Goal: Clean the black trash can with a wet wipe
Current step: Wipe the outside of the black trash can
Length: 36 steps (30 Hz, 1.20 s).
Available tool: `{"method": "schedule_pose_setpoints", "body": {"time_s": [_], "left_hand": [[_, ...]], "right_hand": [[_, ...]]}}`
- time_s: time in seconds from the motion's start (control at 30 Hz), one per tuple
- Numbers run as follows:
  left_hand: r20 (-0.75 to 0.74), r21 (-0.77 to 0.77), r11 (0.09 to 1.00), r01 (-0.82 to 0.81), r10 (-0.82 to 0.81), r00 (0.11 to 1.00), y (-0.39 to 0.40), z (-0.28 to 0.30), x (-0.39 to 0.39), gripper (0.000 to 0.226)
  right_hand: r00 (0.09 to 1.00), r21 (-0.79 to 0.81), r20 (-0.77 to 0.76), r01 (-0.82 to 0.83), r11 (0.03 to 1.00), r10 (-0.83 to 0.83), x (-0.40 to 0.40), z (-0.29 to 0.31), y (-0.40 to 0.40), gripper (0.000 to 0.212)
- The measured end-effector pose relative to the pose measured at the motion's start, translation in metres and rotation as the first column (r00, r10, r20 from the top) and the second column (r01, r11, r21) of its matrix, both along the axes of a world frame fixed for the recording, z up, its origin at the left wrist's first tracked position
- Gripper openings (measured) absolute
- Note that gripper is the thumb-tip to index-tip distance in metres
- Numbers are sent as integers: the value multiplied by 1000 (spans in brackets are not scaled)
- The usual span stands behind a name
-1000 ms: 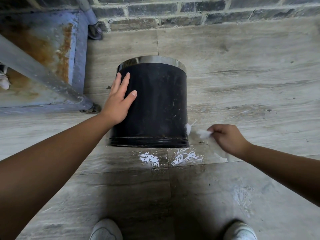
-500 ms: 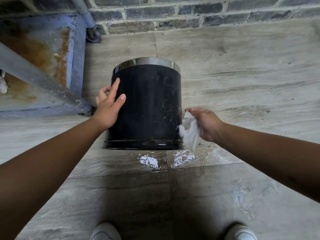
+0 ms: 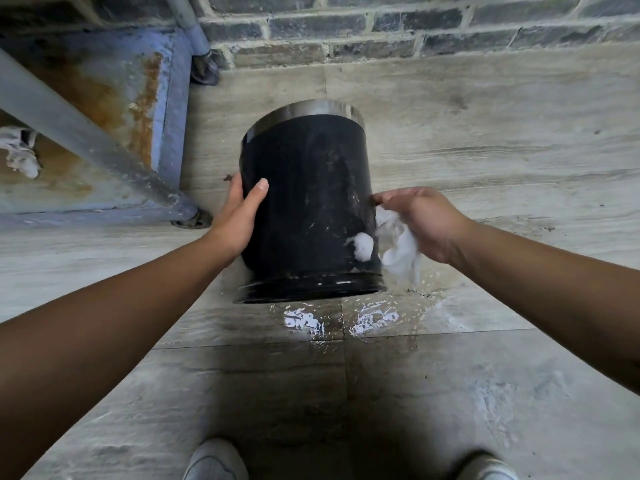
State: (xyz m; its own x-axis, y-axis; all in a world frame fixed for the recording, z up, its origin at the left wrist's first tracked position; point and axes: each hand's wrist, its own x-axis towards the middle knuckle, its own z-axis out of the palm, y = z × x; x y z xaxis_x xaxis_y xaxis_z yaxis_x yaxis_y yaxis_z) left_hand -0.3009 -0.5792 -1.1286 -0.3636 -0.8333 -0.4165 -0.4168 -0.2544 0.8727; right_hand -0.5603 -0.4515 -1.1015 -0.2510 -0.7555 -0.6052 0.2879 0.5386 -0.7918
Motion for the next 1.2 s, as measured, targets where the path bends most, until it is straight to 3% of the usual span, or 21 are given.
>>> {"method": "schedule_pose_setpoints", "body": {"time_s": [0.17, 0.27, 0.3, 0.37, 0.4, 0.47, 0.53, 0.63, 0.77, 0.9, 1.1, 1.13, 1.2], "left_hand": [[-139, 333, 941, -54, 105, 985, 18, -11, -10, 91], [-96, 382, 923, -42, 84, 992, 21, -9, -18, 75], [-56, 299, 952, -62, 82, 995, 20, -8, -21, 68], [21, -102, 994, -48, 51, 998, 13, 4, -26, 62], [50, -333, 943, 14, 3, 999, 10, 16, -28, 64], [108, -640, 738, 214, -190, 976, 2, 40, -35, 63], [257, -735, 532, 421, -357, 898, -1, 59, -49, 54], [479, -675, 414, 611, -384, 789, -2, 71, -62, 46], [521, -642, 417, 643, -377, 766, -2, 69, -55, 43], [495, -655, 438, 616, -367, 788, -2, 69, -52, 42], [462, -665, 452, 594, -376, 803, -2, 68, -49, 43], [451, -666, 463, 585, -375, 810, -3, 67, -47, 44], [422, -673, 490, 554, -360, 832, -3, 66, -44, 52]], "right_hand": [[982, -165, -185, -81, 983, 50, -12, 36, 4, 24], [967, -189, -245, -119, 975, 70, -14, 44, 2, 21], [969, -190, -238, -119, 975, 72, -13, 45, 2, 22], [975, -190, -211, -106, 976, 65, -12, 46, 2, 29], [979, -197, -193, -102, 975, 63, -12, 46, 3, 31], [986, -219, -153, -106, 970, 73, -10, 45, 4, 29], [989, -229, -105, -124, 966, 102, -8, 44, 2, 26], [988, -236, 19, -144, 961, 152, -3, 46, -1, 24], [972, -230, 236, 62, 971, -6, 5, 53, -10, 23], [870, -194, 434, 345, 918, -235, 25, 56, -23, 4], [924, -304, 320, 308, 902, -208, 59, 42, -19, 16], [945, -303, 258, 274, 913, -199, 59, 40, -17, 22], [992, -300, -52, 93, 949, -114, 59, 35, -10, 32]]}}
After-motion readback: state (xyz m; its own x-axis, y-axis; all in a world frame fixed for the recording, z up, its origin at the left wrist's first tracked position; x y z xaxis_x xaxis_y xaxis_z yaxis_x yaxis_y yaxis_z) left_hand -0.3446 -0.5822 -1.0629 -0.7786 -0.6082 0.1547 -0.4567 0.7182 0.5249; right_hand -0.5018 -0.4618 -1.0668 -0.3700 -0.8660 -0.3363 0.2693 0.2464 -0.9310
